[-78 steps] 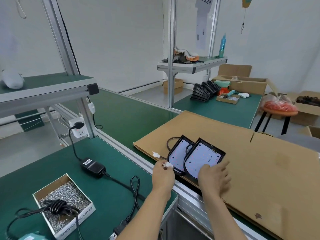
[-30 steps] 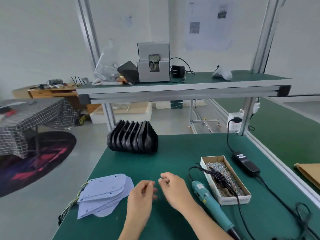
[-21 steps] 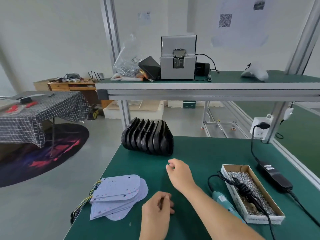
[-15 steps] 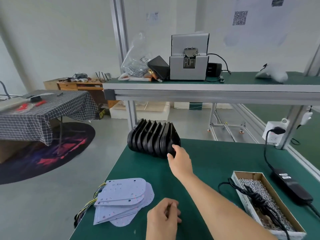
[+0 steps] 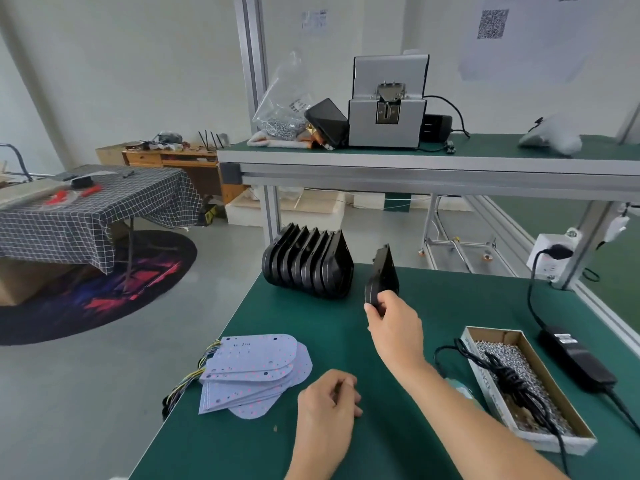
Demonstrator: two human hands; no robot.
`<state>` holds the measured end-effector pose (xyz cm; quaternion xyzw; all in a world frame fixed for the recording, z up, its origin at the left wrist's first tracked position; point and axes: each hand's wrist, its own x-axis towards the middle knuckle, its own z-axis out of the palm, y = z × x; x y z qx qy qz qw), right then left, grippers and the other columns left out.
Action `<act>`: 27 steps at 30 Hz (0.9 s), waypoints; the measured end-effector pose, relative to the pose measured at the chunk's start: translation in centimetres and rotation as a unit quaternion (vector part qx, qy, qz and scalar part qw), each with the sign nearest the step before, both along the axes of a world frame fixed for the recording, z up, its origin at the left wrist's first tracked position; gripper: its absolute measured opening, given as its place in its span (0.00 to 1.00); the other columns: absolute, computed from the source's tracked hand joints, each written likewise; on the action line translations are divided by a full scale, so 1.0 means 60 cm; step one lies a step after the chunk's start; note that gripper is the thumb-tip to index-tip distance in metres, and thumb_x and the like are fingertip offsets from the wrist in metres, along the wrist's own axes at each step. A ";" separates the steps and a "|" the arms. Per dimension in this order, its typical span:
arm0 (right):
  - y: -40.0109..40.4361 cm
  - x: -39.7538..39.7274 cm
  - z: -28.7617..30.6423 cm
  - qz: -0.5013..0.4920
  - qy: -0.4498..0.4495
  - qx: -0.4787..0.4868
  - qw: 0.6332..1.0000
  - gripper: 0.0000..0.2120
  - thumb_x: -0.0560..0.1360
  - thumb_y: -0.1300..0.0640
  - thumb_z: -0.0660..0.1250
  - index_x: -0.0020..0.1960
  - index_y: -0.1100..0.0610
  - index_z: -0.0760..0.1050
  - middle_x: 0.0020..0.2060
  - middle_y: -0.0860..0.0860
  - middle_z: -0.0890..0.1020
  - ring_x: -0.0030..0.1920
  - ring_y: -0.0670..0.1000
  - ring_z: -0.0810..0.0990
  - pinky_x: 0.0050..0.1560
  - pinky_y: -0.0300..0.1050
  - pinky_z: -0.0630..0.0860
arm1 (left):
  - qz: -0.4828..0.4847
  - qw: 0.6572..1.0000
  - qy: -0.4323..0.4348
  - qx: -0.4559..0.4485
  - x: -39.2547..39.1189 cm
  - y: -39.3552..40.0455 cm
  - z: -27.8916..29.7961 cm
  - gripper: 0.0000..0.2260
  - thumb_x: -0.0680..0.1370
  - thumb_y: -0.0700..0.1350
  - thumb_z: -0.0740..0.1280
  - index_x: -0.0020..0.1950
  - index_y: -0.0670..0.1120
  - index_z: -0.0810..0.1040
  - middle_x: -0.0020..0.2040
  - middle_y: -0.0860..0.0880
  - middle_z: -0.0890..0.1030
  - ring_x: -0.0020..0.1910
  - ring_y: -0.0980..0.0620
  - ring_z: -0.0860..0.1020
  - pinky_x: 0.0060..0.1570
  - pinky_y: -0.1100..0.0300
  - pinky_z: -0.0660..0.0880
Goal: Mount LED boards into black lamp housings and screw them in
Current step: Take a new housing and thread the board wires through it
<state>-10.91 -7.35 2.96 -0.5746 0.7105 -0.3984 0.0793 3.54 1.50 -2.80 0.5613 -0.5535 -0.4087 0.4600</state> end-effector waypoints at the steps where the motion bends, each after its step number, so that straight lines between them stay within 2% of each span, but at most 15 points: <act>1: 0.032 -0.005 0.002 0.001 0.019 -0.002 1.000 0.11 0.82 0.51 0.68 0.44 0.53 0.71 0.36 0.46 0.78 0.37 0.53 0.79 0.38 0.50 0.76 | 0.000 1.000 0.001 0.003 0.001 0.001 0.001 0.13 0.82 0.39 0.64 0.43 0.52 0.83 0.38 0.51 0.85 0.32 0.53 0.84 0.37 0.67 0.77; 4: 0.146 -0.008 0.004 0.022 0.091 -0.008 0.996 0.11 0.81 0.49 0.68 0.44 0.50 0.69 0.35 0.45 0.76 0.34 0.53 0.76 0.35 0.50 0.73 | 0.004 1.000 0.008 -0.010 0.004 0.006 0.004 0.13 0.84 0.43 0.63 0.43 0.52 0.82 0.37 0.51 0.84 0.32 0.53 0.83 0.36 0.68 0.74; 7: 0.254 0.000 0.000 0.074 0.192 -0.001 0.979 0.11 0.79 0.49 0.70 0.45 0.46 0.68 0.39 0.43 0.76 0.32 0.50 0.77 0.31 0.47 0.71 | 0.009 1.000 0.029 -0.004 0.004 0.008 0.006 0.18 0.87 0.53 0.58 0.44 0.50 0.83 0.35 0.50 0.85 0.33 0.51 0.84 0.40 0.59 0.77; 9: 0.309 0.010 -0.006 0.097 0.258 0.003 0.961 0.13 0.73 0.50 0.78 0.43 0.48 0.72 0.37 0.44 0.77 0.27 0.50 0.76 0.25 0.44 0.67 | 0.016 0.998 0.057 -0.001 0.004 0.011 0.007 0.23 0.87 0.58 0.56 0.45 0.49 0.84 0.36 0.49 0.85 0.34 0.50 0.84 0.42 0.56 0.77; 11: 0.341 0.020 -0.008 0.110 0.320 0.017 0.941 0.18 0.63 0.52 0.84 0.38 0.50 0.74 0.32 0.46 0.75 0.22 0.50 0.73 0.21 0.43 0.60 | 0.023 0.996 0.085 -0.001 0.005 0.016 0.009 0.24 0.85 0.61 0.54 0.47 0.49 0.85 0.37 0.49 0.86 0.35 0.50 0.84 0.43 0.57 0.76; 14: 0.361 0.031 -0.016 0.119 0.377 0.020 0.918 0.22 0.53 0.56 0.87 0.34 0.52 0.75 0.29 0.47 0.74 0.20 0.50 0.72 0.21 0.43 0.57 | 0.014 0.997 0.082 -0.007 0.010 0.024 0.014 0.24 0.82 0.65 0.55 0.50 0.51 0.83 0.37 0.50 0.85 0.35 0.52 0.83 0.42 0.61 0.75; 16: 0.365 0.037 -0.021 0.124 0.389 0.024 0.913 0.23 0.49 0.59 0.87 0.34 0.52 0.75 0.28 0.48 0.73 0.20 0.50 0.73 0.20 0.42 0.58 | 0.001 0.998 0.054 -0.014 0.010 0.029 0.019 0.27 0.79 0.68 0.56 0.48 0.47 0.82 0.35 0.50 0.83 0.34 0.55 0.80 0.40 0.62 0.75; 18: 0.368 0.042 -0.027 0.133 0.386 0.033 0.912 0.24 0.46 0.60 0.86 0.33 0.53 0.75 0.28 0.48 0.73 0.19 0.51 0.72 0.22 0.43 0.55 | -0.014 1.000 0.015 -0.023 0.009 0.032 0.021 0.25 0.79 0.66 0.60 0.42 0.45 0.78 0.32 0.51 0.75 0.32 0.56 0.71 0.36 0.61 0.71; 20: 0.369 0.046 -0.033 0.139 0.392 0.041 0.909 0.25 0.43 0.61 0.85 0.33 0.52 0.74 0.28 0.48 0.72 0.18 0.50 0.71 0.24 0.42 0.52 | -0.019 0.999 -0.017 -0.033 0.007 0.031 0.020 0.18 0.80 0.60 0.64 0.37 0.49 0.75 0.29 0.55 0.71 0.30 0.58 0.66 0.32 0.65 0.66; 24: 0.372 0.046 -0.032 0.150 0.385 0.042 0.910 0.24 0.45 0.59 0.86 0.32 0.53 0.74 0.28 0.49 0.73 0.18 0.51 0.70 0.20 0.43 0.55 | -0.002 0.997 -0.063 -0.046 0.003 0.032 0.022 0.14 0.82 0.51 0.66 0.39 0.47 0.77 0.28 0.55 0.73 0.29 0.58 0.68 0.32 0.66 0.67; 27: 0.373 0.046 -0.022 0.145 0.356 0.048 0.922 0.23 0.50 0.51 0.89 0.31 0.53 0.76 0.28 0.49 0.74 0.18 0.52 0.71 0.18 0.43 0.59 | 0.051 0.998 -0.016 -0.042 0.016 0.043 0.030 0.11 0.82 0.50 0.67 0.40 0.51 0.79 0.32 0.54 0.79 0.31 0.59 0.74 0.35 0.69 0.70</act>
